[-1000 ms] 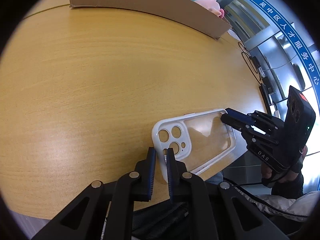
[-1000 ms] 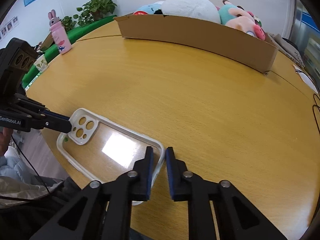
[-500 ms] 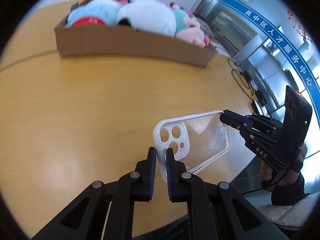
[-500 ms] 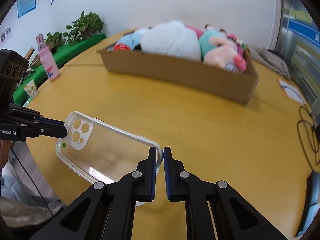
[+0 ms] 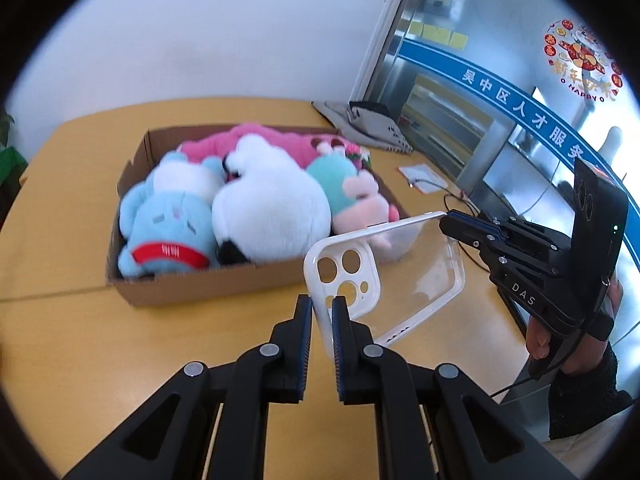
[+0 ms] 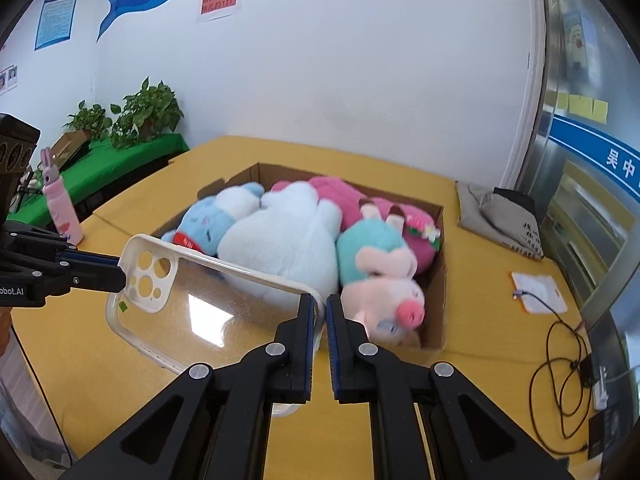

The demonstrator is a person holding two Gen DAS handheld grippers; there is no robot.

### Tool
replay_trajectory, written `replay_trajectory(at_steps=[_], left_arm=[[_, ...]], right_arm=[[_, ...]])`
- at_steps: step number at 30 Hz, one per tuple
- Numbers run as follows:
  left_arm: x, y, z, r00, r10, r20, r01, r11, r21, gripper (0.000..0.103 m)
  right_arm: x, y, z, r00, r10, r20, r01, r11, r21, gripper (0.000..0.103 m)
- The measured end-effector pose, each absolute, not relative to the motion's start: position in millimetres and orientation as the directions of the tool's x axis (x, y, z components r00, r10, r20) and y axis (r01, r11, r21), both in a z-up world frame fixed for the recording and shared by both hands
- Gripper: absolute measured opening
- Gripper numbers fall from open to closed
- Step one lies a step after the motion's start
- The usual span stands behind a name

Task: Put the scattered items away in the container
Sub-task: 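Lift the phone case with both grippers and carry it over the box, then lower the phone case onto the plush toys and open both grippers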

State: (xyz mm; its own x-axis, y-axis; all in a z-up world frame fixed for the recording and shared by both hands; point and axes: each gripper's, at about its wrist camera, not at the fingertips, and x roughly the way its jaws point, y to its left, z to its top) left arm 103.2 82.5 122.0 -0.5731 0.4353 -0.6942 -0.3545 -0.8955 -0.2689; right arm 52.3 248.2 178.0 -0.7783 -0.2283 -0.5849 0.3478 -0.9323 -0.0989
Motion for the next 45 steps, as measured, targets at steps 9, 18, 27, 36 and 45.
replay_trajectory(at_steps=[9,18,27,36,45], left_arm=[[42,82,170,-0.628,0.416,-0.658,-0.379,-0.901,-0.209,0.009],[-19,87,178,-0.622,0.431,-0.654,-0.420,-0.888,-0.186,0.009],[-87,81,154,-0.602,0.424,-0.676,-0.397,-0.894,-0.208,0.009],[-175,66,67,-0.505,0.437,-0.744,-0.278,-0.899,-0.339,0.016],[-136,38,86,-0.622,0.394,-0.677,-0.228,-0.918,-0.325,0.056]], right_arm=[[-5,248,221,-0.810,-0.223,-0.543,0.337,-0.934,-0.119,0.006],[-59,254,239,-0.815,-0.184,-0.549,0.311,-0.939,-0.146,0.007],[-132,252,226,-0.797,-0.166,-0.581,0.290,-0.948,-0.127,0.007],[-239,250,126,-0.632,-0.119,-0.766,0.218,-0.976,-0.029,0.006],[-204,278,138,-0.723,-0.090,-0.685,0.134,-0.991,-0.011,0.089]])
